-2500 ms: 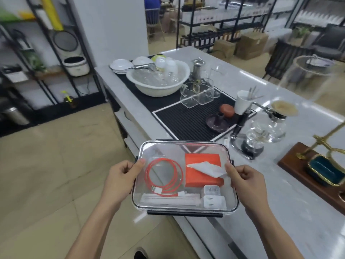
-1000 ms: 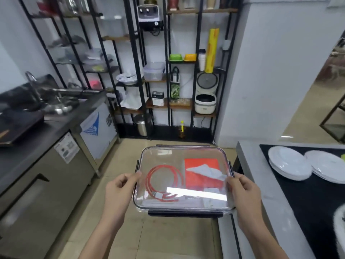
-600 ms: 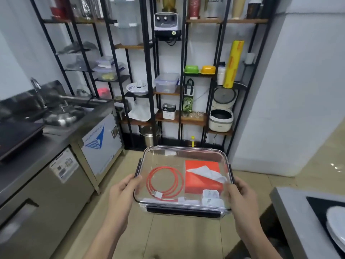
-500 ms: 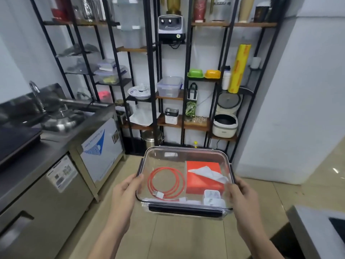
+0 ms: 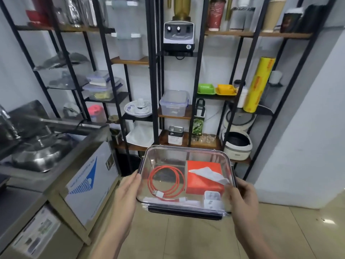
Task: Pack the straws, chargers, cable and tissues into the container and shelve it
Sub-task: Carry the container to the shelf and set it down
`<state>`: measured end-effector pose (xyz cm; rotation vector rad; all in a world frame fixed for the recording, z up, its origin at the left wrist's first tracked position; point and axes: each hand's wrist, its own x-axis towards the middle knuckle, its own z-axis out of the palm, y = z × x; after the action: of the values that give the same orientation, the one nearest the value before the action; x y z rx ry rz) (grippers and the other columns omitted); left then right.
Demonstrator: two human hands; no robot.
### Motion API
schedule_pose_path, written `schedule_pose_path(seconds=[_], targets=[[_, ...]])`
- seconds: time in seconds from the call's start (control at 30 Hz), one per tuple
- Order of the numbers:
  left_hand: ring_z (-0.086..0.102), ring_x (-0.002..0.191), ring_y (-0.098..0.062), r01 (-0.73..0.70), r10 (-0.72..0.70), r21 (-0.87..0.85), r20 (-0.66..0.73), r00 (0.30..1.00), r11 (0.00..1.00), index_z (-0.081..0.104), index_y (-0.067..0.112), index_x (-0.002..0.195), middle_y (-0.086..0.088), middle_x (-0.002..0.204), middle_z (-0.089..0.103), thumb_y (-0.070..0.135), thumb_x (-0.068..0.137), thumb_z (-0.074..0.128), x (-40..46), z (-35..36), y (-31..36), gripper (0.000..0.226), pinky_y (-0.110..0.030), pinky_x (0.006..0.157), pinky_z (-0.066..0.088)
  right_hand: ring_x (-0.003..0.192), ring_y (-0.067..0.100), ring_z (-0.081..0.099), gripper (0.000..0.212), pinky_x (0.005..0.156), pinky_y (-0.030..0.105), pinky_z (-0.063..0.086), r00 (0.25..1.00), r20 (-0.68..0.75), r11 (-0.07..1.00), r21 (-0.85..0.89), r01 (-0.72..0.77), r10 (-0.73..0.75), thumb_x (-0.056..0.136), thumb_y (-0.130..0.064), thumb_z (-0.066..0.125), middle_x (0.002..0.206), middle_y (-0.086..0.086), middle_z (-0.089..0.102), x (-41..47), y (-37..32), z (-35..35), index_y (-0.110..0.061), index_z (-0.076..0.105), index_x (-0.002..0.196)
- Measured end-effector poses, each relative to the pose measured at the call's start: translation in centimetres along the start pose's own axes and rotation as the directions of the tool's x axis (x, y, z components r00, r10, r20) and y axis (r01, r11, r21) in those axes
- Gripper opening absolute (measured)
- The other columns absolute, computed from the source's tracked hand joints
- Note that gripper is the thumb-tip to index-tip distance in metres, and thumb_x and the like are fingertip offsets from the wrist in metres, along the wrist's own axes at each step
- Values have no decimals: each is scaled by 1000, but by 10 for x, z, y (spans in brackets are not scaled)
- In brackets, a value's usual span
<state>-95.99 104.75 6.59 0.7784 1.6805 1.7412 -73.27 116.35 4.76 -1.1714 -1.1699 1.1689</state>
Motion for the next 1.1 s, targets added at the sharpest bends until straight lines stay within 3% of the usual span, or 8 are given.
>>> schedule_pose_path(seconds=[0.17, 0.27, 0.43, 0.6, 0.8, 0.93, 1.03, 1.1], targets=[[62, 109, -3, -48, 32, 94, 167, 986, 994, 67, 48, 113, 16, 112, 61, 40, 88, 59, 79, 3, -1, 27, -33, 100, 47, 98, 22, 65, 24, 81, 33, 50, 998, 58, 999, -34, 10, -8, 89, -14, 68, 106, 4, 69, 69, 9, 36, -13, 63, 112], [63, 105, -1, -116, 85, 138, 215, 973, 984, 65, 51, 114, 8, 119, 58, 38, 80, 73, 129, 14, -1, 37, -19, 84, 51, 87, 22, 65, 35, 79, 36, 50, 995, 102, 999, -38, 8, -4, 81, -25, 73, 103, 9, 71, 118, 17, 60, -18, 63, 114], [50, 117, 7, -188, 97, 210, 382, 919, 959, 50, 39, 136, 3, 132, 46, 66, 42, 87, 222, 32, -3, 105, -6, 81, 48, 100, 19, 67, 41, 92, 43, 53, 990, 137, 997, -68, 30, -20, 82, -26, 74, 109, 0, 71, 207, 29, 97, -24, 62, 121], [39, 126, 11, -277, 138, 319, 395, 908, 906, 37, 52, 137, 26, 130, 41, 71, 33, 86, 311, 57, 5, 117, 1, 87, 39, 102, -10, 60, 58, 82, 14, 45, 974, 211, 987, -116, 109, -83, 81, -21, 78, 124, -5, 61, 286, 21, 138, -22, 51, 132], [43, 123, 7, -279, 148, 329, 371, 917, 902, 35, 51, 137, 27, 128, 38, 52, 30, 95, 382, 77, -2, 123, -3, 86, 43, 106, -23, 48, 69, 77, -5, 38, 930, 317, 943, -208, 260, -186, 78, -18, 79, 124, -3, 48, 341, 12, 177, -26, 45, 137], [51, 122, -5, -280, 161, 357, 329, 930, 891, 40, 52, 134, 23, 123, 40, 36, 26, 99, 429, 83, -14, 124, -27, 101, 47, 109, -25, 43, 74, 79, -7, 35, 899, 377, 917, -235, 323, -220, 74, -24, 83, 128, -11, 45, 371, 12, 202, -42, 40, 132], [58, 105, 8, -300, 184, 355, 325, 928, 885, 45, 34, 135, 7, 126, 42, 8, 33, 100, 469, 91, -16, 119, -10, 77, 52, 115, -19, 45, 84, 84, -3, 38, 888, 398, 903, -253, 347, -229, 61, -45, 87, 124, -25, 41, 396, 14, 226, -68, 33, 120], [60, 92, 13, -273, 163, 339, 320, 933, 900, 46, 25, 133, 0, 122, 43, -7, 35, 96, 495, 93, -15, 114, -3, 64, 48, 117, -10, 50, 93, 91, 9, 43, 882, 413, 894, -272, 356, -226, 53, -49, 88, 126, -23, 45, 415, 16, 241, -68, 32, 125]])
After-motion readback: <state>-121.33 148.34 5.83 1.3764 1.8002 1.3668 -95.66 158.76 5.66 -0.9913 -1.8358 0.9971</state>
